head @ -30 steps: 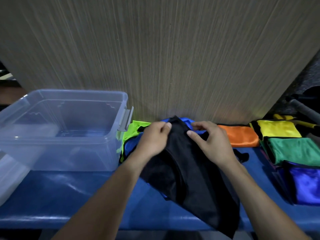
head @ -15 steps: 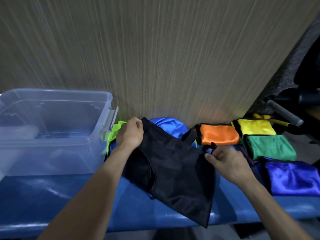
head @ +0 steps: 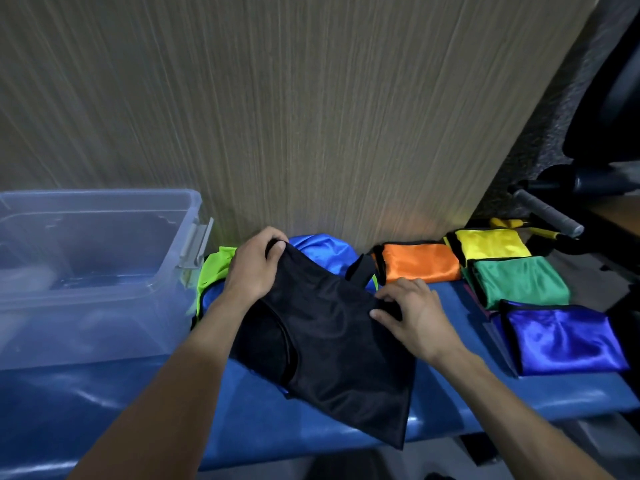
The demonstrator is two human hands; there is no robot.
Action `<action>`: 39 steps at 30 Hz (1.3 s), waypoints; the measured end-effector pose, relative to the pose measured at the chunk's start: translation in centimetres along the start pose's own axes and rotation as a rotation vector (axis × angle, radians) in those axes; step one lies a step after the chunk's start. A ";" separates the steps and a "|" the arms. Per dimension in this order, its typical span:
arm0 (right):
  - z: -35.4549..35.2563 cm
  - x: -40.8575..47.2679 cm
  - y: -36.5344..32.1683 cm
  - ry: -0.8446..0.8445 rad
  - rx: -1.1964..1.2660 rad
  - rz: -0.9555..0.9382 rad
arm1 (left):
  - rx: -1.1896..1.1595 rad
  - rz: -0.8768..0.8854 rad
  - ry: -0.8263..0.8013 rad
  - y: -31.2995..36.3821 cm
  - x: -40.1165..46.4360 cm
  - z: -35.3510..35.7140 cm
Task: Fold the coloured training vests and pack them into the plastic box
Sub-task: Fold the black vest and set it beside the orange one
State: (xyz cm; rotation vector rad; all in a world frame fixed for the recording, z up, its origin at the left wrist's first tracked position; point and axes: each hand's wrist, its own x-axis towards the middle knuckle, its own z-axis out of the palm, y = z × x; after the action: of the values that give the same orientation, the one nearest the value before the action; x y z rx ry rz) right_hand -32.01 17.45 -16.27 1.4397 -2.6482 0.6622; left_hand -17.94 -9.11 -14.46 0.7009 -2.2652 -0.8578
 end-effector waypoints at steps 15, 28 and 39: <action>0.7 2.3 -1.4 0.021 0.164 -0.040 | 0.046 0.027 0.070 -0.8 0.5 0.9; 0.6 2.3 -3.2 0.194 0.011 -0.119 | 0.105 -0.022 0.066 -1.0 0.2 -0.4; -2.2 -4.3 -1.7 -0.349 0.473 0.630 | 0.126 -0.129 -0.003 -1.6 -0.6 -0.7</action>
State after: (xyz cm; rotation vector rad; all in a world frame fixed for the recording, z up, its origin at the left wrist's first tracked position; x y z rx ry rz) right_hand -28.50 20.86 -14.76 0.7988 -3.4263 1.2532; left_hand -16.63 -10.02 -15.44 0.9119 -2.3119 -0.7799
